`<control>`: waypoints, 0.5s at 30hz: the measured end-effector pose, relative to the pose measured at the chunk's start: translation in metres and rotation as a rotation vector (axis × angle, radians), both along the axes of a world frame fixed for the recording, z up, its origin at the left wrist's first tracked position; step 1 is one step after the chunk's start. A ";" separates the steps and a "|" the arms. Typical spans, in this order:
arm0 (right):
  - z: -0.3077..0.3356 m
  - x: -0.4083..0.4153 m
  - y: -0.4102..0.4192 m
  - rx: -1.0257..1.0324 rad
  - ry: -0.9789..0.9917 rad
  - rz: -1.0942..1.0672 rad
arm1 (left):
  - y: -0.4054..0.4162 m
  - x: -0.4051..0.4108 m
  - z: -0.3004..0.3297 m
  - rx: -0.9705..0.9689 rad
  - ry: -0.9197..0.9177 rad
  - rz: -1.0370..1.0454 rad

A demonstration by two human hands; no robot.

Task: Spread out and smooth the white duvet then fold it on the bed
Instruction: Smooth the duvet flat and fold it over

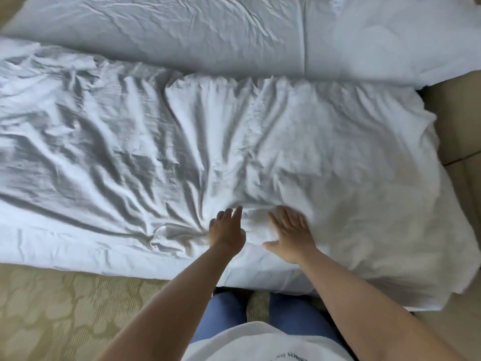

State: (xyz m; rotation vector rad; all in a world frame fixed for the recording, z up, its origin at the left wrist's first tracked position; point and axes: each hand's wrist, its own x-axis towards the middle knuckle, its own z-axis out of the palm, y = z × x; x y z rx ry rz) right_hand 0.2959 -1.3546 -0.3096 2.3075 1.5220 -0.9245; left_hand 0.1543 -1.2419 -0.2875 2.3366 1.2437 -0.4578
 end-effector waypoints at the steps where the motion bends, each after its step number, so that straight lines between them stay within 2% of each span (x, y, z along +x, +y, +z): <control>1: -0.001 0.010 -0.011 -0.043 0.008 -0.027 | -0.006 0.010 -0.003 -0.033 -0.002 -0.053; 5: -0.001 0.047 -0.057 -0.112 -0.004 -0.157 | -0.028 0.047 -0.012 -0.086 -0.033 -0.211; 10: -0.009 0.092 -0.117 -0.087 0.000 -0.477 | -0.063 0.103 -0.020 -0.048 -0.065 -0.432; 15: -0.010 0.136 -0.164 0.129 0.061 -0.777 | -0.109 0.171 -0.029 -0.023 -0.031 -0.638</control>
